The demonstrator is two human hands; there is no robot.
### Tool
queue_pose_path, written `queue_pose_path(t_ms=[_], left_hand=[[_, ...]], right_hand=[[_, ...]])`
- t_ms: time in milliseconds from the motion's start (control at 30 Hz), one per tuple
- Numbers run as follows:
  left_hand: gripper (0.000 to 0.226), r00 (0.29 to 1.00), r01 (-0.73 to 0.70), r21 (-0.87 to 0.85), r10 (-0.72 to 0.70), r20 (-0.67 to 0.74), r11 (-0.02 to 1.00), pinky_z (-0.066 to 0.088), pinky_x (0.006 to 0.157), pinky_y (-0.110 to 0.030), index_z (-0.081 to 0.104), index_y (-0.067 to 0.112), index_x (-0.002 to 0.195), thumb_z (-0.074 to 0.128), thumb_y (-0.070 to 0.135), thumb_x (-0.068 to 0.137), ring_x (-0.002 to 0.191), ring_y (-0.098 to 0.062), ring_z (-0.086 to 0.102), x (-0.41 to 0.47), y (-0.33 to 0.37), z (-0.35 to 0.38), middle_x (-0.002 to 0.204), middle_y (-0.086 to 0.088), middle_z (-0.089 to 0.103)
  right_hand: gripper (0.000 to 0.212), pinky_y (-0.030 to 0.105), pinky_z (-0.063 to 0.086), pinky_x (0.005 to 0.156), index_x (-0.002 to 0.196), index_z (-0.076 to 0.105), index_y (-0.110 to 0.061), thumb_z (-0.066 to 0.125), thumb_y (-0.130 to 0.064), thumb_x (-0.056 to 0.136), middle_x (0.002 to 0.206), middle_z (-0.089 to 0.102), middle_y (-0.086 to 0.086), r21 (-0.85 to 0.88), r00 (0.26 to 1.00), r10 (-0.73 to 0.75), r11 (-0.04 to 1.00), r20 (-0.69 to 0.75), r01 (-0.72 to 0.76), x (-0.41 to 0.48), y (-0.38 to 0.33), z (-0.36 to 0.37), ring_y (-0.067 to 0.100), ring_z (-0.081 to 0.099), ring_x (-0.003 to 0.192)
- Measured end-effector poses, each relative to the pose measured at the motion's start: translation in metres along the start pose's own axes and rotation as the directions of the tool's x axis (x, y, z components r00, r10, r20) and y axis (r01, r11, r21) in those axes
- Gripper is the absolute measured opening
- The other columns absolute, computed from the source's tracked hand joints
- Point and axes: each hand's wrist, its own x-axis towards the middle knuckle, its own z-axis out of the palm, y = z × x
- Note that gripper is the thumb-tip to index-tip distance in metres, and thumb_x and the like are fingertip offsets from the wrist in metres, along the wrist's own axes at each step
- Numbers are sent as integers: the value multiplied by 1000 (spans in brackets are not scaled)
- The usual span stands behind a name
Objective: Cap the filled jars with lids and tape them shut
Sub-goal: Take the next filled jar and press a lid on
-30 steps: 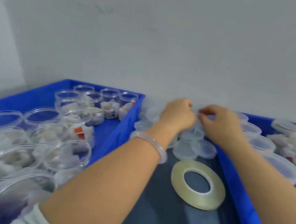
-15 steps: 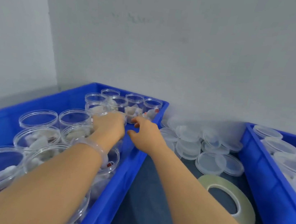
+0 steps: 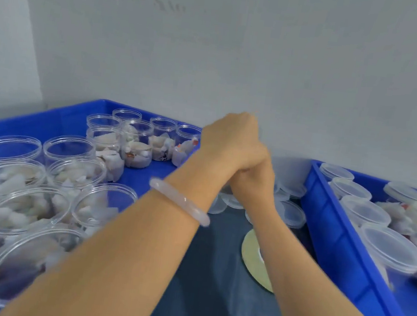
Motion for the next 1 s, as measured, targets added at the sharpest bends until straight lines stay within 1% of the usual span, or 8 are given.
queue_pose_path(t_ms=[100, 200, 400, 500, 567, 667, 833, 1000], left_hand=[[36, 942, 54, -398, -179, -283, 916, 33, 100, -31, 57, 13, 123, 56, 30, 91, 124, -22, 43, -28, -15, 46, 130, -5, 52], [47, 893, 232, -769, -444, -74, 595, 32, 108, -28, 50, 16, 134, 48, 41, 95, 131, -13, 40, -60, -44, 87, 142, 3, 46], [25, 925, 156, -860, -378, -46, 486, 46, 99, -32, 59, 21, 120, 46, 22, 99, 117, -12, 55, -76, -86, 125, 121, 8, 60], [26, 932, 114, -885, -356, -61, 451, 48, 89, -25, 60, 31, 106, 41, 35, 88, 106, -7, 60, -74, -85, 129, 112, 13, 62], [32, 943, 113, -904, -331, -32, 411, 50, 83, -23, 63, 27, 104, 38, 34, 85, 100, -7, 63, -72, -83, 134, 107, 10, 65], [40, 958, 99, -918, -288, -17, 384, 51, 77, -16, 64, 19, 109, 36, 32, 85, 98, -6, 65, -71, -82, 141, 105, 8, 68], [42, 963, 85, -914, -267, -26, 396, 49, 76, -12, 62, 20, 113, 33, 34, 87, 99, -2, 64, -69, -86, 146, 104, 15, 68], [44, 963, 102, -913, -271, -10, 394, 48, 80, -12, 59, 31, 115, 28, 46, 89, 102, 0, 63, -71, -88, 148, 104, 21, 68]], right_hand=[[50, 23, 43, 63, 96, 47, -22, 72, -35, 54, 89, 61, 1, 111, 994, 110, 988, -25, -107, -36, 41, 2, 9, 55, 75], [51, 11, 41, 59, 93, 48, -25, 83, -24, 56, 81, 61, -11, 173, 992, 60, 982, 113, -79, -65, 68, 10, -3, 54, 67], [58, 14, 47, 79, 121, 56, -29, 70, -9, 68, 108, 69, -14, 291, 892, 104, 923, 440, -251, -57, 98, -13, 4, 63, 104], [38, 27, 46, 87, 125, 59, -12, 60, -22, 88, 121, 63, 5, -30, 930, 368, 929, -14, -368, -22, 117, -39, 20, 56, 115], [58, 40, 42, 92, 136, 46, -7, 56, -43, 91, 134, 51, 13, -334, 885, 385, 824, -261, -457, -6, 130, -45, 30, 47, 122], [72, 40, 43, 86, 137, 39, -4, 65, -46, 85, 136, 46, 15, -368, 855, 421, 777, -302, -512, 9, 146, -39, 32, 48, 120], [46, 38, 44, 83, 132, 50, -7, 63, -17, 89, 127, 55, 14, -313, 865, 351, 828, -358, -465, 17, 156, -38, 30, 55, 112], [28, 16, 44, 80, 111, 64, -20, 59, -4, 89, 107, 62, 2, -39, 935, 54, 997, -350, -73, 3, 115, -40, 15, 58, 101]])
